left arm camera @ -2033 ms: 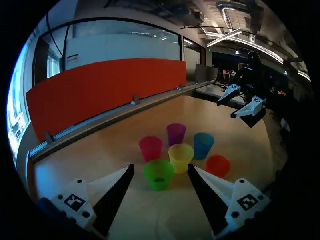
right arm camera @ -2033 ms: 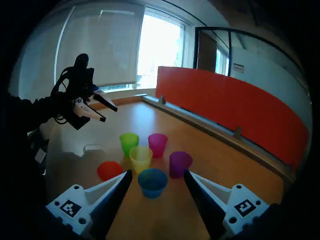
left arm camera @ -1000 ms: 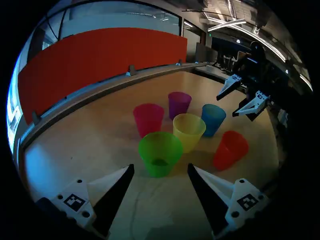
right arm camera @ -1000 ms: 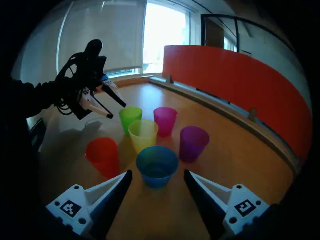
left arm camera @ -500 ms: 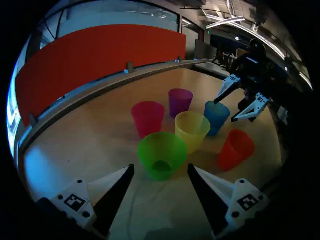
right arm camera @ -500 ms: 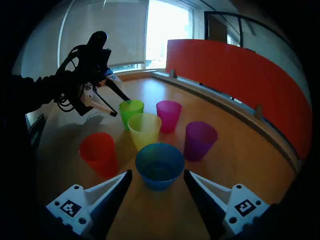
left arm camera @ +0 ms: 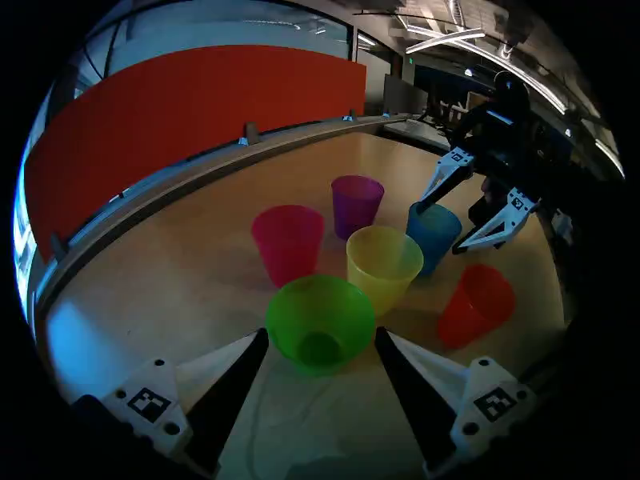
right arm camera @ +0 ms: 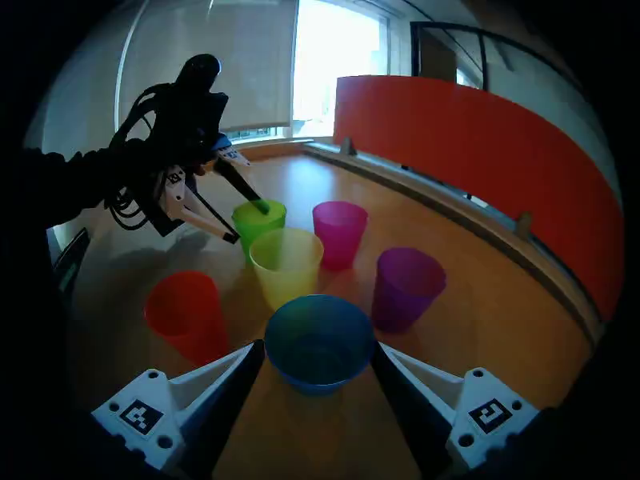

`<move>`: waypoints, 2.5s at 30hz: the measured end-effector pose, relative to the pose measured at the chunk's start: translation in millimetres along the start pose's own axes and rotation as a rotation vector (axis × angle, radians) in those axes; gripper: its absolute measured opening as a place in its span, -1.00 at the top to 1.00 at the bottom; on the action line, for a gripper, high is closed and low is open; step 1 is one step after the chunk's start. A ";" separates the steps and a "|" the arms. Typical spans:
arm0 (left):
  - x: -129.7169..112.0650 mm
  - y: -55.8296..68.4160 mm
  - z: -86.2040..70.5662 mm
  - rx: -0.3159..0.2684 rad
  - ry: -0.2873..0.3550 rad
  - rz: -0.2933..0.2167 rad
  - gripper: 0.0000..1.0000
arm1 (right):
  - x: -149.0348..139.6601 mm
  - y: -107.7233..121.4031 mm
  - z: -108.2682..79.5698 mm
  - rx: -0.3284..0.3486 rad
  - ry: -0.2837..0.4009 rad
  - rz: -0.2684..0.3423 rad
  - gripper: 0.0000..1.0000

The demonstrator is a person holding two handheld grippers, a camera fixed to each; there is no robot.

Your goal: Pour water

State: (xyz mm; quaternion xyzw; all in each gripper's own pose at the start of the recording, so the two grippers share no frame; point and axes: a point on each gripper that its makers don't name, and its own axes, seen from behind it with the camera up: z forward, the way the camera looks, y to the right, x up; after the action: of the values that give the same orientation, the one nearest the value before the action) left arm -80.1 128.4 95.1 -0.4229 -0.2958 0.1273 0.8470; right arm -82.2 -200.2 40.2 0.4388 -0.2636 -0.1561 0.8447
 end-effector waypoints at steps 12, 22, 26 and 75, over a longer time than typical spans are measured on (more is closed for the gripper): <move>2.3 -3.0 9.5 0.000 -0.001 0.003 -0.99 | 1.6 1.2 11.3 0.004 0.002 0.004 -0.98; 1.0 -0.4 13.3 -0.005 -0.006 0.017 -0.99 | 1.8 1.9 12.5 0.008 0.008 0.011 -0.88; 1.2 -2.4 13.9 -0.001 -0.006 0.016 -0.98 | 1.8 1.6 12.7 0.009 0.008 0.010 -0.88; 104.4 30.7 -110.7 0.098 0.352 -0.010 -0.72 | 102.6 -16.6 -87.4 -0.092 0.268 0.020 -0.84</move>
State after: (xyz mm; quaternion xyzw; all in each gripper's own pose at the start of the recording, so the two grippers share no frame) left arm 71.2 124.8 60.1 -0.3955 -0.1385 0.0612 0.9059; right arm 51.5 -202.9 16.6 0.4139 -0.1455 -0.0997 0.8931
